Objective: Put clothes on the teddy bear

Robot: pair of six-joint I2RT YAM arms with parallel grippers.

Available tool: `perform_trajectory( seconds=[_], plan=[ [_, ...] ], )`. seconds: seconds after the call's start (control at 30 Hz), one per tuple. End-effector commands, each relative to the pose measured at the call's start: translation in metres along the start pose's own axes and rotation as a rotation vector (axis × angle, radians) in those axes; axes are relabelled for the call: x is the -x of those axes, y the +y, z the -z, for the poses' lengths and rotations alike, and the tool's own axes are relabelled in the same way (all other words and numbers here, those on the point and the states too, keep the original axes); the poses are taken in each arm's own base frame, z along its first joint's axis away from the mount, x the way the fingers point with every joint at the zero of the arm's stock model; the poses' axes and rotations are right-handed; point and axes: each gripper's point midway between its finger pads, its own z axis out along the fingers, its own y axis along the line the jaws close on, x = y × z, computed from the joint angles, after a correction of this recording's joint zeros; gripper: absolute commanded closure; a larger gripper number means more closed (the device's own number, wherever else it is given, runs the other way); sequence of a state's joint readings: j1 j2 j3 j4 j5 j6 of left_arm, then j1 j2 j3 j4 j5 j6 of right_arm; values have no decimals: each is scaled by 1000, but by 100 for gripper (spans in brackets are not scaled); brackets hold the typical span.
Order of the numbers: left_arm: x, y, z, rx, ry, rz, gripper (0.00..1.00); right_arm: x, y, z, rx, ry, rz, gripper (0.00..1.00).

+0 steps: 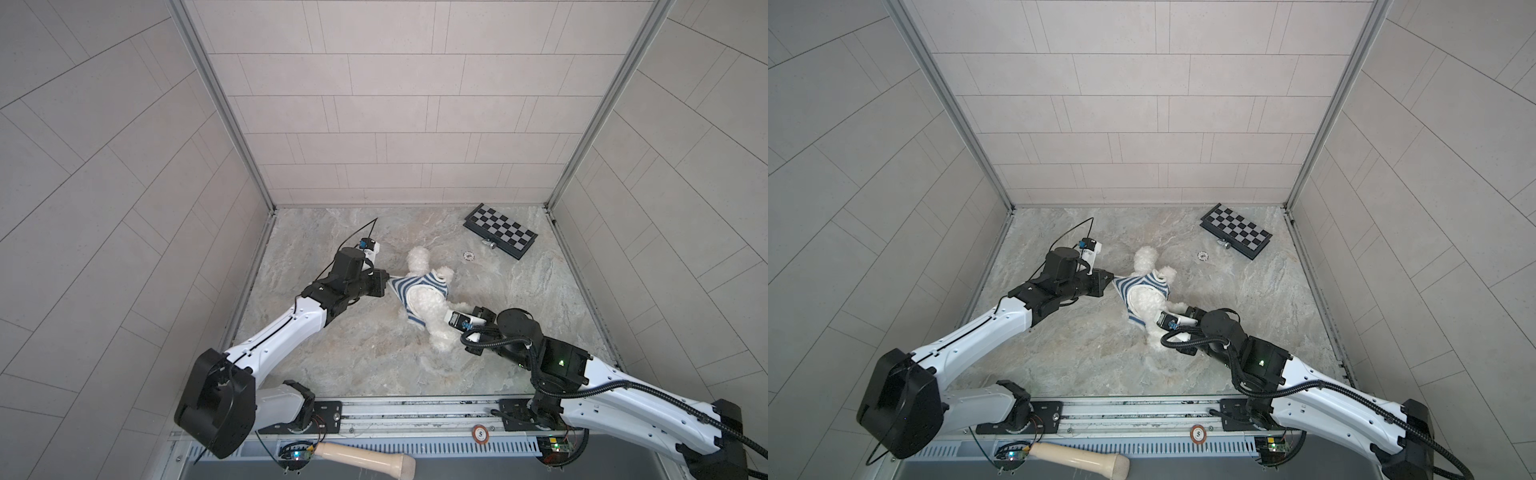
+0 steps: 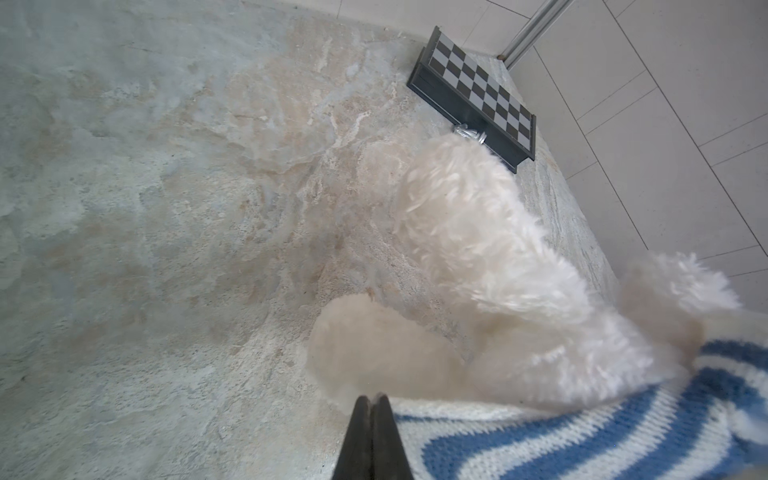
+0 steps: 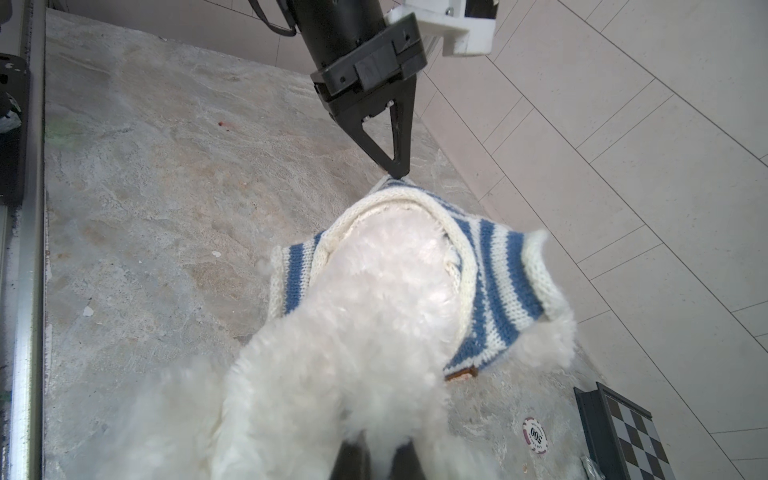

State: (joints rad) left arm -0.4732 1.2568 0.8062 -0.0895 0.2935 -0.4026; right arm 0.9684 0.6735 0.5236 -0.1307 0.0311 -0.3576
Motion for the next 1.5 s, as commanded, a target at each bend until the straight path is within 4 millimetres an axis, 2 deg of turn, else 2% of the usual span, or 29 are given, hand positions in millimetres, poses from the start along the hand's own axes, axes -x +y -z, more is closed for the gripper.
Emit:
perform_trajectory(
  seconds=[0.0,0.1,0.23,0.27,0.3,0.37,0.43,0.5,0.67,0.73,0.87,1.1,1.33,1.4,1.47],
  plan=[
    [12,51,5,215,-92,54,100,37,-15,18,-31,-126,-16,100],
    [13,43,1,206,-82,18,100,39,-14,15,-24,-129,-21,100],
    [17,-6,-3,-2,-94,-55,100,51,-22,14,-39,-143,-73,100],
    [12,-27,-2,-68,-86,-85,100,59,-28,16,-55,-145,-96,100],
    [12,-40,1,-121,-89,-100,100,63,-33,16,-62,-138,-115,100],
    [12,-60,11,-219,-94,-107,100,73,-42,17,-84,-131,-166,100],
    [11,-72,22,-282,-107,-97,100,81,-49,20,-89,-144,-209,100],
    [8,-75,34,-307,-120,-76,94,87,-54,22,-76,-161,-245,100],
    [3,-70,66,-290,-168,-44,65,84,-61,21,-41,-161,-300,100],
    [4,-69,79,-283,-189,-37,58,84,-67,23,-32,-173,-349,100],
    [9,-73,106,-289,-238,-31,50,94,-80,28,-24,-223,-452,100],
    [19,-86,122,-350,-264,16,49,110,-82,29,18,-255,-510,100],
    [46,-111,124,-438,-301,9,72,113,-79,29,36,-279,-519,100],
    [48,-117,126,-460,-304,4,73,113,-79,29,37,-278,-521,100],
    [45,-120,127,-465,-297,2,68,112,-80,30,32,-276,-520,100]
  ],
)
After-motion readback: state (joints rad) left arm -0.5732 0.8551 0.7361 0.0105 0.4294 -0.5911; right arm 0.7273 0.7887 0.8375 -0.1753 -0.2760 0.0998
